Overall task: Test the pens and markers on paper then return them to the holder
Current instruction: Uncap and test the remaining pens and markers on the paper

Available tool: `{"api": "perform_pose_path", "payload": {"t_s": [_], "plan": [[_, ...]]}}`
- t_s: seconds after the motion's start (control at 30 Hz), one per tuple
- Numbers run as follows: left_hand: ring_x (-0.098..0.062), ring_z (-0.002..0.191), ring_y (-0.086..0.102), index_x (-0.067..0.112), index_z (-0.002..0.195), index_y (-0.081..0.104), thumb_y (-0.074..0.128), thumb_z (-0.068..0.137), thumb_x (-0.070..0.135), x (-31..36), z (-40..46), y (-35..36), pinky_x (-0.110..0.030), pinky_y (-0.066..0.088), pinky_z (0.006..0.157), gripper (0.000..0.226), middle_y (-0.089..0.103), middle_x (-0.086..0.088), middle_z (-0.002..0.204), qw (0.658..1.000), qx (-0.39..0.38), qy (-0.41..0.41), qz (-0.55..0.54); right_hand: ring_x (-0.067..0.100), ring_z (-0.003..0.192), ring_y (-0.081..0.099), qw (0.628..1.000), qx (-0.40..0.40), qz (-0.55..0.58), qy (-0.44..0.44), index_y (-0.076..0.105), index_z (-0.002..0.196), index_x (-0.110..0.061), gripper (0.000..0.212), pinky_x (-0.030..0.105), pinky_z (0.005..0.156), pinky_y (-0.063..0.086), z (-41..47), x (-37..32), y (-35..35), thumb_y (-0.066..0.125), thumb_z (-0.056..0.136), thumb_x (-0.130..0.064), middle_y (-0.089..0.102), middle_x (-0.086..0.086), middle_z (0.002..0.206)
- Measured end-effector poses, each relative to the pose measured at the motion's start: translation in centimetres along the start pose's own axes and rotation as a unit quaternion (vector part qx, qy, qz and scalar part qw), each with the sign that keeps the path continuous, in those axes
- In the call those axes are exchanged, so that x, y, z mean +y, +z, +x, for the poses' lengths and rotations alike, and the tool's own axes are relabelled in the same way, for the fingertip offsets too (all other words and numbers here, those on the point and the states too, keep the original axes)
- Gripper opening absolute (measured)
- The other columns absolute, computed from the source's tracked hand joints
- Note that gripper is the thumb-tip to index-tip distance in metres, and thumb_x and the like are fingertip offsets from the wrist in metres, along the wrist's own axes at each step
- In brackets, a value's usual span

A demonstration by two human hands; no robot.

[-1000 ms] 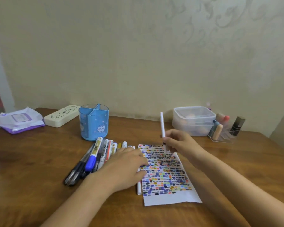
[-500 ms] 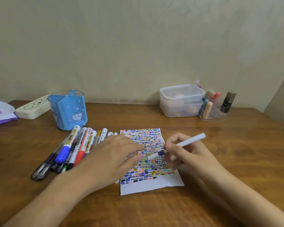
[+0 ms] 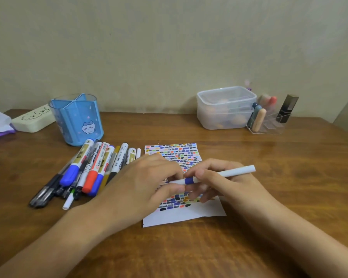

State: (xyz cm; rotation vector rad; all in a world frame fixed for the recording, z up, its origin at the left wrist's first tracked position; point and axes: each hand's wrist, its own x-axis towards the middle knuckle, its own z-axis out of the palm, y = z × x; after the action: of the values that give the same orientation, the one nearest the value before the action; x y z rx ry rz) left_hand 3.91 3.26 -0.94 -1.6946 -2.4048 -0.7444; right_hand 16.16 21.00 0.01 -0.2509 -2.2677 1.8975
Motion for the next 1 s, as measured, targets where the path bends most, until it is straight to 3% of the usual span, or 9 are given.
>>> {"api": "perform_pose_path", "payload": {"t_s": [0.37, 0.53, 0.63, 0.7, 0.8, 0.9, 1.0], "plan": [[-0.006, 0.083, 0.048, 0.028, 0.084, 0.057, 0.048, 0.092, 0.041, 0.1, 0.2, -0.5, -0.021, 0.038, 0.07, 0.018, 0.053, 0.01, 0.076, 0.999, -0.023, 0.002, -0.042, 0.028, 0.086, 0.075, 0.999, -0.032, 0.025, -0.003, 0.072, 0.092, -0.002, 0.024, 0.031, 0.077, 0.06, -0.2, -0.4, -0.2, 0.053, 0.101, -0.014, 0.077, 0.017, 0.09], [-0.004, 0.079, 0.049, 0.018, 0.083, 0.06, 0.058, 0.097, 0.026, 0.6, 0.4, -1.2, -0.011, 0.035, 0.067, 0.016, 0.055, 0.006, 0.072, 0.995, -0.056, -0.001, -0.077, 0.029, 0.086, 0.075, 0.998, -0.058, 0.029, -0.014, 0.07, 0.095, 0.004, 0.027, 0.032, 0.079, 0.059, -0.4, -0.1, -0.4, 0.059, 0.099, -0.02, 0.077, 0.019, 0.089], [-0.008, 0.077, 0.056, 0.023, 0.082, 0.063, 0.058, 0.099, 0.022, -0.3, 0.4, -1.9, -0.016, 0.039, 0.063, 0.018, 0.058, 0.005, 0.073, 0.992, -0.085, -0.043, -0.088, 0.028, 0.075, 0.073, 0.998, -0.011, 0.05, -0.039, 0.076, 0.083, -0.006, 0.023, 0.03, 0.071, 0.059, -0.2, -0.9, -1.6, 0.056, 0.091, -0.016, 0.074, 0.02, 0.08], [-0.007, 0.074, 0.06, 0.031, 0.087, 0.065, 0.054, 0.1, 0.022, -1.5, 0.3, -2.7, -0.022, 0.044, 0.066, 0.019, 0.063, 0.008, 0.075, 0.988, -0.063, -0.087, -0.109, 0.028, 0.073, 0.071, 0.997, 0.028, 0.039, -0.059, 0.078, 0.082, -0.01, 0.028, 0.028, 0.068, 0.058, 0.0, -1.7, -3.2, 0.051, 0.087, -0.017, 0.073, 0.02, 0.078], [-0.002, 0.083, 0.059, 0.039, 0.102, 0.064, 0.046, 0.102, 0.022, -2.0, 0.3, -3.2, -0.014, 0.041, 0.069, 0.025, 0.064, 0.016, 0.079, 0.99, -0.031, -0.1, -0.098, 0.026, 0.076, 0.074, 0.998, 0.042, -0.008, -0.045, 0.079, 0.083, -0.009, 0.03, 0.027, 0.067, 0.06, 0.0, -2.0, -3.9, 0.054, 0.1, -0.014, 0.076, 0.018, 0.084], [0.005, 0.095, 0.052, 0.037, 0.098, 0.06, 0.046, 0.102, 0.022, -1.5, 0.2, -2.3, -0.01, 0.036, 0.074, 0.021, 0.061, 0.021, 0.086, 0.997, -0.044, -0.062, -0.027, 0.027, 0.073, 0.074, 0.999, 0.026, -0.039, -0.01, 0.075, 0.081, -0.003, 0.018, 0.025, 0.063, 0.06, 0.0, -1.5, -2.6, 0.066, 0.089, -0.017, 0.076, 0.016, 0.08], [0.0, 0.096, 0.048, 0.033, 0.091, 0.055, 0.04, 0.101, 0.017, -1.5, 0.2, -1.3, -0.011, 0.035, 0.077, 0.024, 0.055, 0.019, 0.09, 0.998, -0.04, -0.039, -0.003, 0.021, 0.066, 0.07, 0.998, 0.001, -0.061, 0.019, 0.076, 0.082, -0.004, 0.008, 0.024, 0.061, 0.057, 0.1, -0.8, -2.2, 0.074, 0.086, -0.011, 0.074, 0.016, 0.074]]}}
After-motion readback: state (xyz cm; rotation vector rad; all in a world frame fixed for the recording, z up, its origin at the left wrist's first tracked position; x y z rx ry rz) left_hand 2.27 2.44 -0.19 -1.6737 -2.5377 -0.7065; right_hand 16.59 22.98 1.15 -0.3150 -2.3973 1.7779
